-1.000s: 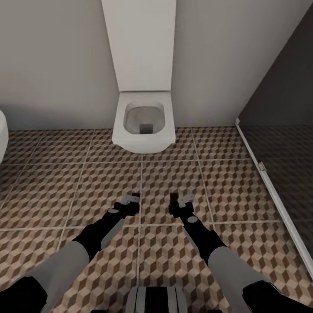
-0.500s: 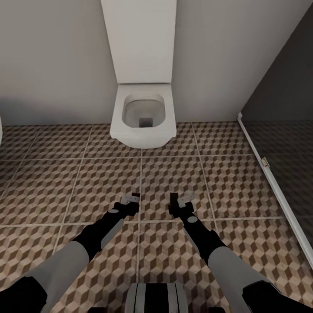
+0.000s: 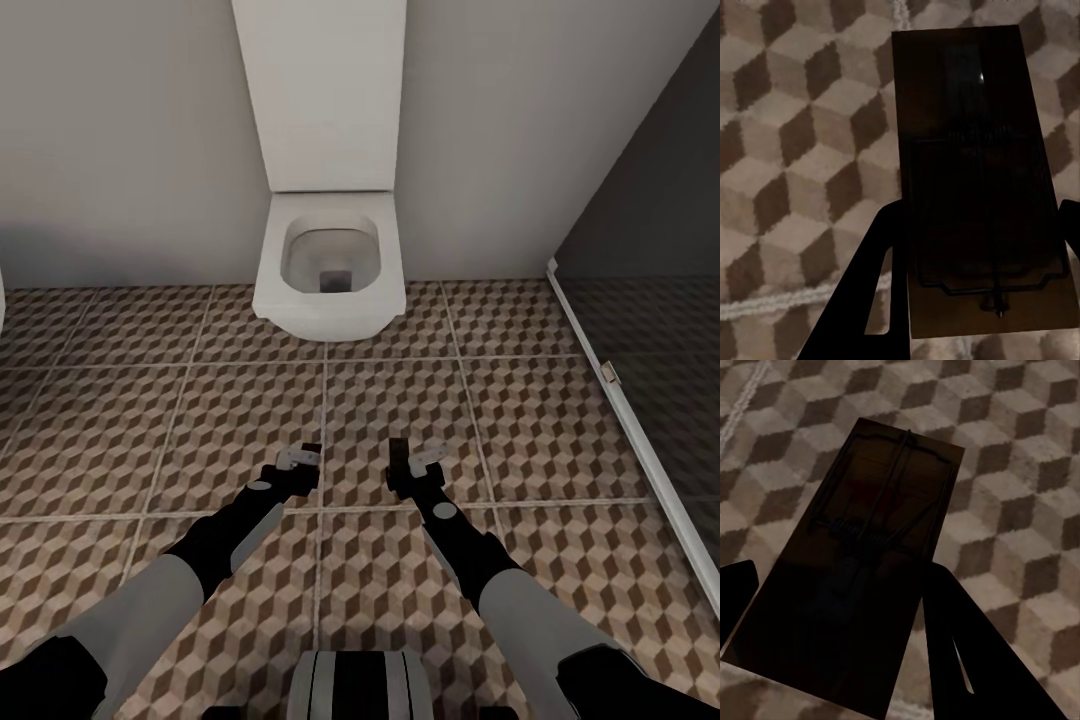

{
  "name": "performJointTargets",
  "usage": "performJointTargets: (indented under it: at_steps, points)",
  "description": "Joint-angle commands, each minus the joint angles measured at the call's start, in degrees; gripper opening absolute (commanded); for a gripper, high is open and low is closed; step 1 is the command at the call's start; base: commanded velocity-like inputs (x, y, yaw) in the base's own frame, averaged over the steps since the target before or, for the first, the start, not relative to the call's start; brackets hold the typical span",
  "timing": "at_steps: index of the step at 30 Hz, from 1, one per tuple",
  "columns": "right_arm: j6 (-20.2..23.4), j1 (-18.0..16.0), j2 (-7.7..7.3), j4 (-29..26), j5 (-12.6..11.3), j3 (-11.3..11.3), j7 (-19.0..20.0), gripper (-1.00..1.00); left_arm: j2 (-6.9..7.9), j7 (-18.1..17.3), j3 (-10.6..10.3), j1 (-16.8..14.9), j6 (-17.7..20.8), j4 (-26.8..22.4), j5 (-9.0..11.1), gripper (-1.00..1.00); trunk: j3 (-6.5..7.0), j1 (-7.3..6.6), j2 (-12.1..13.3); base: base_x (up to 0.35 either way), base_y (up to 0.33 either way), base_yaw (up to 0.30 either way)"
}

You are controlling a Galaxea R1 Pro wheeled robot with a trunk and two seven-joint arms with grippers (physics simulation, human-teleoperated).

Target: Take the four mousetraps from the cabinet in the bathroom and place them on the bathroom floor. Make sure all four end up on the same floor surface, and ensure that at least two of them are either under or directly next to the same bathroom sink.

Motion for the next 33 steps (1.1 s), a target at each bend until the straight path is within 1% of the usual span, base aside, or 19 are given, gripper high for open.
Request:
performJointTargets:
  at_steps: [1,10,29,33]
  points:
    - [-0.1,0.0,-0.01,0.1,0.4,0.3,-0.6,-1.0,0.1,0.6,-0.4,-0.1,0.2,-0.1,0.5,-1.0,-0.03,-0.01,0.0,0.0,0.0,0.0]
    - [-0.3,0.0,0.07,0.2,0.3,0.3,-0.6,-1.0,0.1,0.6,-0.4,-0.1,0.2,-0.2,0.5,-1.0,-0.2,-0.01,0.0,0.0,0.0,0.0]
    - [-0.3,0.0,0.08,0.3,0.3,0.3,-0.6,-1.0,0.1,0.6,-0.5,-0.1,0.2,-0.2,0.4,-1.0,-4.87,4.16,-7.6,0.0,0.0,0.0]
    - [-0.3,0.0,0.08,0.3,0.3,0.3,-0.6,-1.0,0.1,0.6,-0.4,-0.1,0.2,-0.2,-0.8,-1.0,-6.03,4.27,-7.7,0.0,0.0,0.0]
